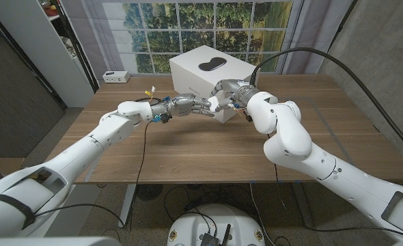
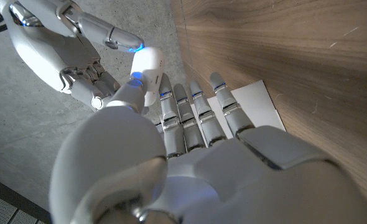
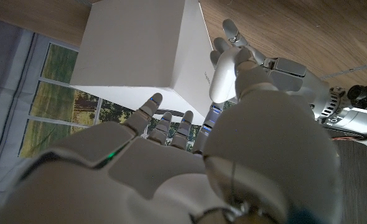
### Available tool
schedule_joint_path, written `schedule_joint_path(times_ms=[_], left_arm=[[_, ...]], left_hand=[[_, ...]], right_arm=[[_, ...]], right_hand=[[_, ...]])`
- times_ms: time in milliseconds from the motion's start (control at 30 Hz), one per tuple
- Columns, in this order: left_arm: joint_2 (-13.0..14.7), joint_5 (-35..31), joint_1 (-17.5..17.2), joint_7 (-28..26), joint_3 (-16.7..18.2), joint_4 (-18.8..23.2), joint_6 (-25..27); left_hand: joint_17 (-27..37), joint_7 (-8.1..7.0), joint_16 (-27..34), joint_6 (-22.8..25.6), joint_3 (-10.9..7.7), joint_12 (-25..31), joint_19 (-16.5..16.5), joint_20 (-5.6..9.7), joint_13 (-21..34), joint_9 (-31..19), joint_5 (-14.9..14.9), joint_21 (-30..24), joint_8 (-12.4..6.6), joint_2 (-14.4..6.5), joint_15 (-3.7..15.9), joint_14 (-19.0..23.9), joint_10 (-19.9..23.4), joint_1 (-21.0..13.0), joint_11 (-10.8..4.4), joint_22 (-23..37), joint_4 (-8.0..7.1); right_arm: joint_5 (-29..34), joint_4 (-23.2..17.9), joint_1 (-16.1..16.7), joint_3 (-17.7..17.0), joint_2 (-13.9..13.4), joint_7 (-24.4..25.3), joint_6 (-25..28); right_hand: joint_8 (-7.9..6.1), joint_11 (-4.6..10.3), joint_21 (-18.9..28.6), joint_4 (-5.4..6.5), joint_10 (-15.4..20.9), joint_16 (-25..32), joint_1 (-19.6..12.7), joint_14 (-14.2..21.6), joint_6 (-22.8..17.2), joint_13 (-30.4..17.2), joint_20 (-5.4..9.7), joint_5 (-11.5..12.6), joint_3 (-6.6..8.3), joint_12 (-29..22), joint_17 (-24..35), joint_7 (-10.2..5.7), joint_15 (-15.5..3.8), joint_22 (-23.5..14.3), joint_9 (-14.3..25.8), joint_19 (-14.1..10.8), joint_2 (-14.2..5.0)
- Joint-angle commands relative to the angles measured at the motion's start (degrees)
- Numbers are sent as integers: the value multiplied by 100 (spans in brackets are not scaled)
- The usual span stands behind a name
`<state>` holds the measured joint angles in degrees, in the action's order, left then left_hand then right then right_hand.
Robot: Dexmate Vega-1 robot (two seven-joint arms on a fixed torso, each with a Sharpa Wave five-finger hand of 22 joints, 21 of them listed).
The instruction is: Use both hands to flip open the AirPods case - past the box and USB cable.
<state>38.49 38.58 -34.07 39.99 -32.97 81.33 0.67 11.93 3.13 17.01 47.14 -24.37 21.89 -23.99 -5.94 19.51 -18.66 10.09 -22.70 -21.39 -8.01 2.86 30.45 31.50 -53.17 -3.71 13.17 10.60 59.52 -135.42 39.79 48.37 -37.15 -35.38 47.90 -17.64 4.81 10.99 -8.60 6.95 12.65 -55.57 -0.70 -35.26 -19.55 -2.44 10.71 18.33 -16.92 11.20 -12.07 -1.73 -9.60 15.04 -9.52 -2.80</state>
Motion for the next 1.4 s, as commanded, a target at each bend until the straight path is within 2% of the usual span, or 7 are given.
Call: schedule_joint_path(times_ms=[33, 367, 433, 600, 833, 1100, 1400], left_arm=[[-210, 132, -76, -158, 90, -230, -165], [-615, 232, -201, -167, 239, -737, -927], [-636, 148, -162, -131, 209, -825, -1036], [-683, 63, -103, -47, 174, -997, -1196], [-739, -160, -184, -102, 196, -1034, -1813], [-697, -383, -175, -71, 132, -1017, -2160], [-642, -461, -251, -167, 166, -865, -2417]], left_hand=[[62, -164, 113, 246, -83, 112, 8, 58, 81, -255, 29, -87, -204, -193, 354, 164, 346, -387, -237, 46, -27], [146, -291, 229, 356, -42, 188, 63, 166, 155, -371, -6, -153, -286, -217, 516, 249, 512, -486, -416, 92, -105], [157, -318, 241, 389, -24, 193, 78, 176, 166, -390, -16, -164, -306, -204, 534, 253, 525, -483, -463, 102, -121], [173, -459, 240, 394, 24, 198, 118, 196, 191, -432, -30, -192, -319, -182, 550, 226, 541, -421, -538, 126, -191], [204, -607, 240, 396, 71, 180, 175, 212, 218, -470, -28, -219, -327, -188, 559, 179, 500, -346, -544, 152, -270], [236, -779, 251, 433, 126, 167, 271, 211, 249, -461, -14, -224, -321, -160, 609, 154, 459, -294, -552, 170, -309], [422, -860, 199, 499, 245, 35, 492, 166, 330, -412, 28, -245, -273, -185, 512, -360, 88, -292, -580, 203, -345]], right_arm=[[-288, 140, 130, -306, 169, 59, -286], [-1177, 116, 272, -657, 75, 433, -472], [-1535, 89, 342, -844, 97, 537, -438], [-2466, 18, 535, -1279, 123, 977, -385], [-3049, -130, 775, -1460, -11, 1987, -456], [-3872, -153, 1091, -1763, 141, 3104, -526], [-4369, -332, 905, -1570, -119, 3440, -20]], right_hand=[[45, -20, -33, 2, 15, -5, -23, 45, 9, -22, 23, 14, -13, 9, -5, -53, -444, 6, -69, 2, 24], [189, 15, -28, 13, -115, -21, 17, 22, 223, -28, -4, 9, -43, 78, 1, -46, -471, 4, -95, -16, 45], [359, -23, -31, 38, -216, -28, 86, -6, 522, -30, -4, 7, -79, 135, 16, -26, -469, 3, -124, -13, 67], [513, -75, -19, 65, -344, -47, 185, -61, 803, -25, -53, 9, -133, 207, 25, 73, -396, -2, -149, -49, 114], [457, -160, 11, 195, -211, -11, 464, -18, 599, -21, -61, 19, -231, 172, 62, 259, -355, -8, -164, -160, 110], [429, -207, 31, 270, -63, 40, 666, 108, 454, -21, -39, 33, -311, 126, 75, 392, -371, -9, -174, -267, 116], [332, -287, 13, 250, 15, 29, 730, 147, 105, -31, -63, 56, -346, 106, 55, 756, -297, -9, -182, -297, 97]])
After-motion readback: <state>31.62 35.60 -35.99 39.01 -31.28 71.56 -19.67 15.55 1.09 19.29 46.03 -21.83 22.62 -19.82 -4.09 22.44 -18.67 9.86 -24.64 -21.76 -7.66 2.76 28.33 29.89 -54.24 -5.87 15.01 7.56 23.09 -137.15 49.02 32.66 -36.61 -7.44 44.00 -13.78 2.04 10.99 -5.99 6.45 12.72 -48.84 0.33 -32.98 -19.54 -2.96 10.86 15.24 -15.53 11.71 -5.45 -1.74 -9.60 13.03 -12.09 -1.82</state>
